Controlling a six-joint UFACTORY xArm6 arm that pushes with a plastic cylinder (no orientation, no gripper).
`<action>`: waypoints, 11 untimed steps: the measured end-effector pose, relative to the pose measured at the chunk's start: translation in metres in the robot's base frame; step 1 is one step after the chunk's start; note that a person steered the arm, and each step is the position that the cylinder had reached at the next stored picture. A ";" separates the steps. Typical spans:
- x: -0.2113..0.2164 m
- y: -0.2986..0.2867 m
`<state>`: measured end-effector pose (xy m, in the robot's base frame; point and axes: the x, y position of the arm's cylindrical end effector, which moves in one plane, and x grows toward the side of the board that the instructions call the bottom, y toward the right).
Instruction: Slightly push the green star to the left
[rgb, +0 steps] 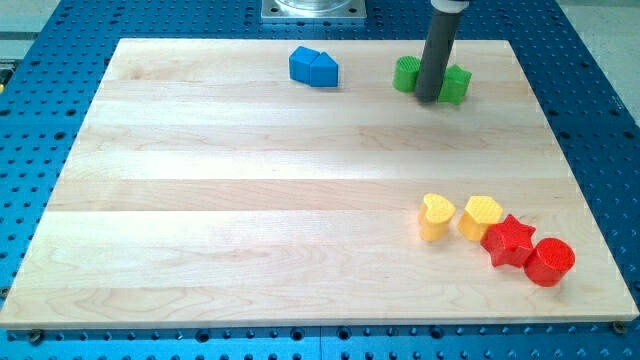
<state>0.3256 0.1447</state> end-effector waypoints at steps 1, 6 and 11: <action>-0.003 0.046; -0.073 0.105; 0.050 -0.043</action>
